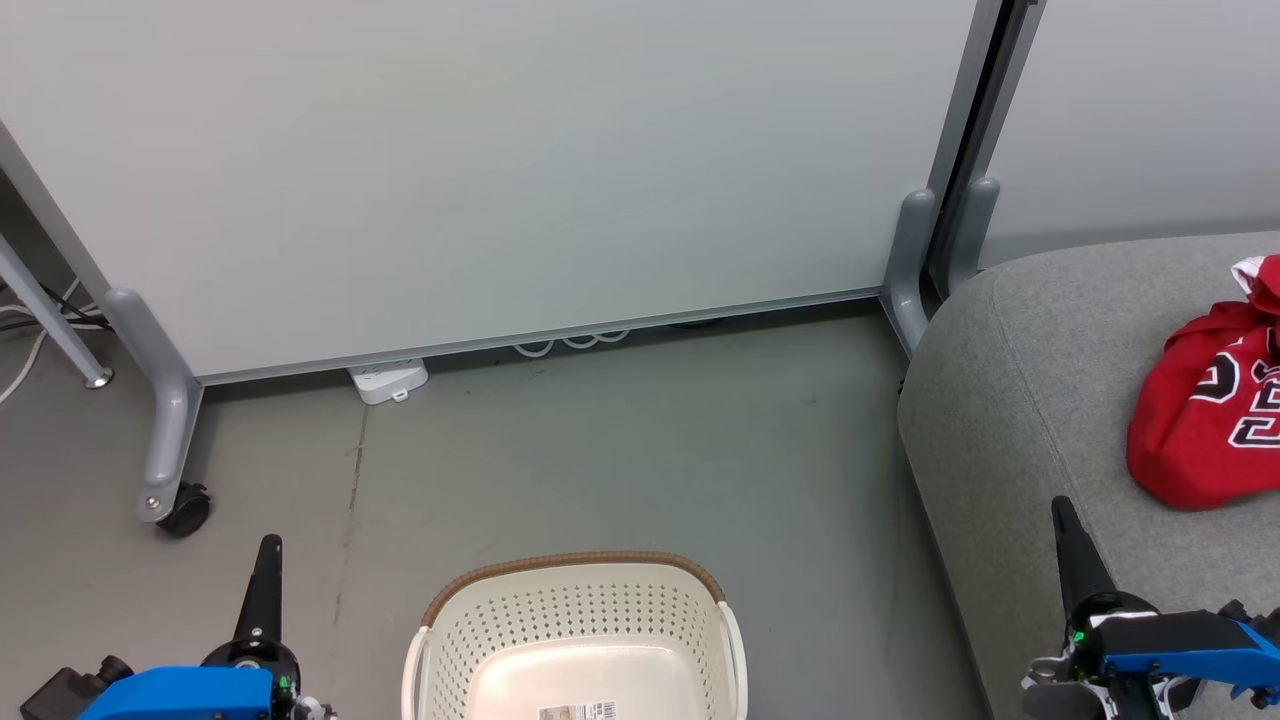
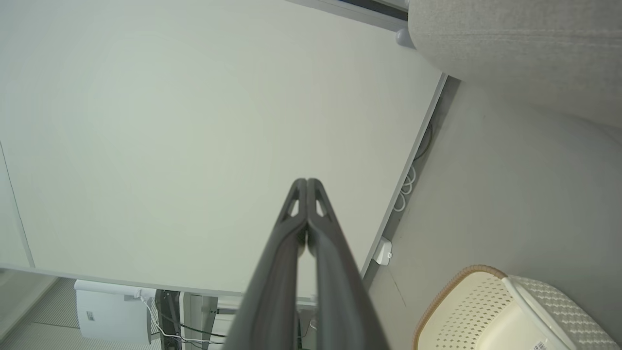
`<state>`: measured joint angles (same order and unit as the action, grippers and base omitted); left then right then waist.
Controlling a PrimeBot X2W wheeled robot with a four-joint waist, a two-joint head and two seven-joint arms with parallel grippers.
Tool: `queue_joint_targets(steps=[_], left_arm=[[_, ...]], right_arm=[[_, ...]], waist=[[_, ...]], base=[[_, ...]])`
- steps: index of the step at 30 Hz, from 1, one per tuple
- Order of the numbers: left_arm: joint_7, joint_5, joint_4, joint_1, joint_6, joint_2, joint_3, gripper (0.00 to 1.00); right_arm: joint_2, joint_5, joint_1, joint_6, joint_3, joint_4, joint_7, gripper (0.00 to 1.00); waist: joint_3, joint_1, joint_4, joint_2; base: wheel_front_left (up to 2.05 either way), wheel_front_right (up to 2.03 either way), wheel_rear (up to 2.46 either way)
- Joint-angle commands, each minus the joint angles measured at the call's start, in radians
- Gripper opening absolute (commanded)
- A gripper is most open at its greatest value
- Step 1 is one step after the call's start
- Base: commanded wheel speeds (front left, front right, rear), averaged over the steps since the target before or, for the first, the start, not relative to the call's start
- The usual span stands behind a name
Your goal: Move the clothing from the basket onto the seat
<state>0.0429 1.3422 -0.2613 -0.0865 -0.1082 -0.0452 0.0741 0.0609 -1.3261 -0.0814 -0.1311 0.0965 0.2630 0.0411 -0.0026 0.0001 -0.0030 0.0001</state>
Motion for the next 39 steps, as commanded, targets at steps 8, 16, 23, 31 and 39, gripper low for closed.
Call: queue_joint_targets(steps=[8, 16, 23, 31, 39], left_arm=[[0.021, 0.077, 0.012, -0.023, -0.010, -0.007, 0.016, 0.00], [0.038, 0.136, 0.014, -0.025, -0.016, -0.007, 0.025, 0.00], [0.052, 0.186, 0.015, -0.026, -0.019, -0.007, 0.032, 0.00], [0.065, 0.239, 0.017, -0.027, -0.023, -0.008, 0.039, 0.00], [0.075, 0.272, 0.017, -0.028, -0.026, -0.008, 0.043, 0.00]], right_arm=[[-0.005, -0.082, -0.026, 0.000, 0.007, -0.012, 0.023, 0.00], [-0.008, -0.145, -0.026, 0.000, 0.011, -0.015, 0.039, 0.00], [-0.009, -0.197, -0.031, 0.000, 0.014, -0.017, 0.053, 0.00], [-0.011, -0.253, -0.031, 0.000, 0.017, -0.019, 0.066, 0.00], [-0.013, -0.290, -0.032, 0.001, 0.019, -0.021, 0.077, 0.00]], waist=[[0.001, -0.0001, 0.001, -0.0001], [0.003, -0.0001, 0.001, -0.0001], [0.004, -0.0001, 0.002, -0.0001], [0.005, -0.0001, 0.003, -0.0001], [0.006, -0.0001, 0.003, -0.0001]], base=[[0.00, 0.00, 0.00], [0.00, 0.00, 0.00], [0.00, 0.00, 0.00], [0.00, 0.00, 0.00], [0.00, 0.00, 0.00]])
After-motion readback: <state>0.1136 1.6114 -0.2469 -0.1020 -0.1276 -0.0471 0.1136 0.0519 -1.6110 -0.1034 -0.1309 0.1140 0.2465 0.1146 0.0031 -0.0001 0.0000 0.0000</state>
